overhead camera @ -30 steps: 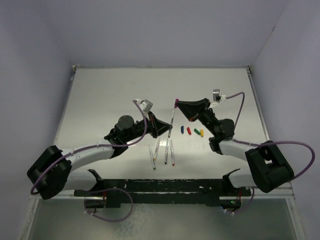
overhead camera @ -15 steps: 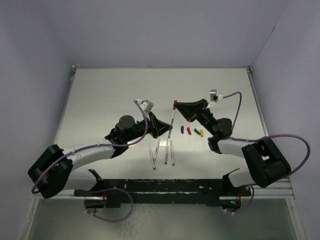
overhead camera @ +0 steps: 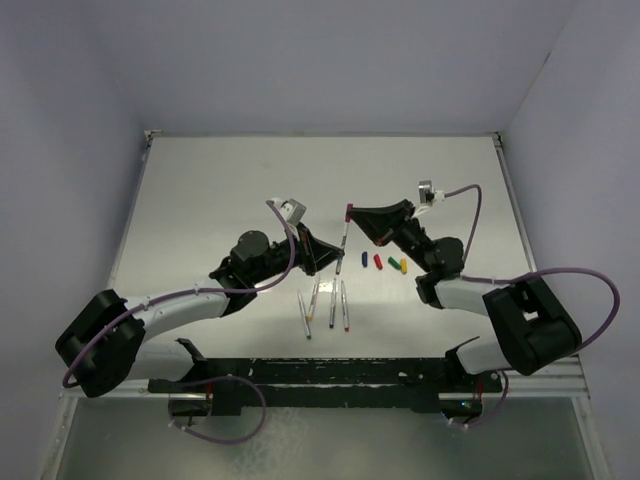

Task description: Insert the pens into the pen caps

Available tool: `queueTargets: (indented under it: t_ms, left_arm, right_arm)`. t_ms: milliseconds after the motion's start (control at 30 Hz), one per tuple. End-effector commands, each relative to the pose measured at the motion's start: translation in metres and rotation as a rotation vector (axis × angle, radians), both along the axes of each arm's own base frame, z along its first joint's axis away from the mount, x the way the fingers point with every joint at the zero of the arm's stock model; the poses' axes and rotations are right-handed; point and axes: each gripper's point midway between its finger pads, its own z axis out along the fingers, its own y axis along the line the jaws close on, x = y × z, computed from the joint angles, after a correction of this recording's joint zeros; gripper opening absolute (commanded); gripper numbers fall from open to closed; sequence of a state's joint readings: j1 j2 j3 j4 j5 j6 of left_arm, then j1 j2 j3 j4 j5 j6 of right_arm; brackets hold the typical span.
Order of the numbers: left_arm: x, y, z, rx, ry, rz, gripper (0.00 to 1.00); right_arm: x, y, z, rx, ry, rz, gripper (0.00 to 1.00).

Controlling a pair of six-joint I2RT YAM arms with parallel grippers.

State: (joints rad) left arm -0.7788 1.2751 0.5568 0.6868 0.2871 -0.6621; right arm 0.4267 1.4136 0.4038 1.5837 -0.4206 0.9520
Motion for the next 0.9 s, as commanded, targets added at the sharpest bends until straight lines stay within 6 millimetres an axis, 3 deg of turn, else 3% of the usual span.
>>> queueTargets:
  t_ms: [0, 333, 600, 867]
  left_arm:
    - [0.004, 0.003, 0.025, -0.06, -0.072, 0.02, 0.0]
    - [0.014, 0.007, 0.041, -0.095, -0.124, 0.061, 0.0]
    - [0.031, 0.01, 0.08, -0.113, -0.237, 0.115, 0.0]
    - [0.054, 0.02, 0.102, -0.091, -0.286, 0.232, 0.0]
  right_arm:
    - [-0.017, 0.003, 0.016, 0.032, -0.081, 0.059, 0.0]
    - [-0.027, 0.019, -0.011, -0.008, 0.004, 0.181, 0.0]
    - [-0.033, 0.032, -0.038, -0.07, 0.09, 0.263, 0.0]
    - [-0.032, 0.04, -0.065, -0.137, 0.174, 0.279, 0.0]
